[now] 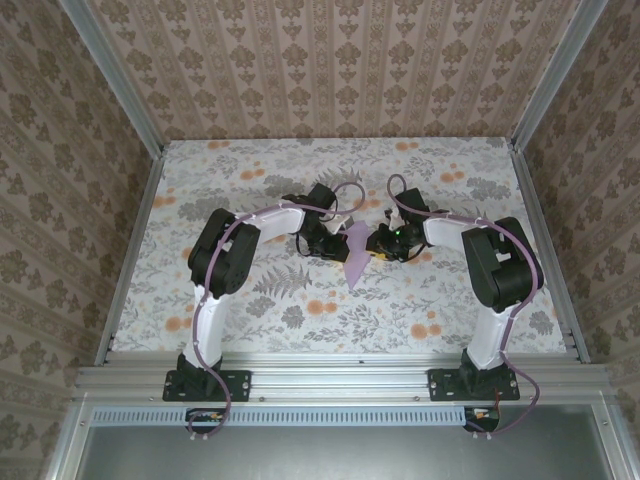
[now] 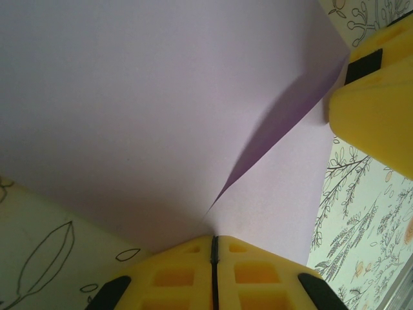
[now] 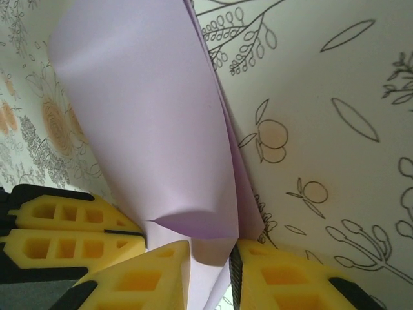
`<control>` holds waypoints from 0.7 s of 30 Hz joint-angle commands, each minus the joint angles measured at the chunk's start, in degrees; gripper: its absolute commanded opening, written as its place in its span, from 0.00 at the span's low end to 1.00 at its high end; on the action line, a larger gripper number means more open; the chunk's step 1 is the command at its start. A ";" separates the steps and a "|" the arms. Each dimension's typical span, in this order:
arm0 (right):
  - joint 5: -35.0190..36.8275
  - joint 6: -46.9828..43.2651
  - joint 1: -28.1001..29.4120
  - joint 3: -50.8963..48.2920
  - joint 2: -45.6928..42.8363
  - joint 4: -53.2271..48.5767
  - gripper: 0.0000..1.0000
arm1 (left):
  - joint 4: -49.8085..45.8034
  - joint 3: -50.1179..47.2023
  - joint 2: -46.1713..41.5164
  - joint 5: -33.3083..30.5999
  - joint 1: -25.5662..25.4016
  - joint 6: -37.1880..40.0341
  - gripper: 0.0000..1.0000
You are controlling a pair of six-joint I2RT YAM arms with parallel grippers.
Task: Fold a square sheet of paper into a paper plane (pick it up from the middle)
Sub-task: Fourth fold the wing at the center of the table.
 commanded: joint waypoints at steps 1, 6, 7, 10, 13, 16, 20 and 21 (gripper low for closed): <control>-2.63 1.61 0.39 -0.31 -2.36 1.88 0.25 | -3.66 -2.00 2.67 -6.21 0.49 1.61 0.09; -2.75 2.10 0.93 -1.33 -2.62 2.73 0.23 | -3.83 -1.70 2.76 -6.20 0.52 1.70 0.09; -2.75 2.18 1.09 -1.49 -2.96 2.89 0.22 | -3.83 -1.74 2.82 -6.21 0.52 1.70 0.09; -2.66 2.23 1.52 -1.87 -3.46 2.88 0.21 | -3.88 -1.69 2.87 -6.21 0.61 1.71 0.09; -2.55 1.95 1.83 -2.32 -3.87 2.43 0.22 | -3.70 -1.81 3.04 -6.21 0.60 1.69 0.09; -2.57 2.14 2.00 -3.31 -4.27 2.95 0.25 | -3.66 -1.79 3.03 -6.12 0.60 1.69 0.08; -2.40 2.62 2.61 -4.32 -4.48 3.59 0.26 | -3.64 -1.86 3.04 -6.14 0.60 1.69 0.08; -2.15 2.62 2.87 -4.46 -4.56 3.51 0.25 | -3.66 -1.86 3.04 -6.12 0.61 1.70 0.08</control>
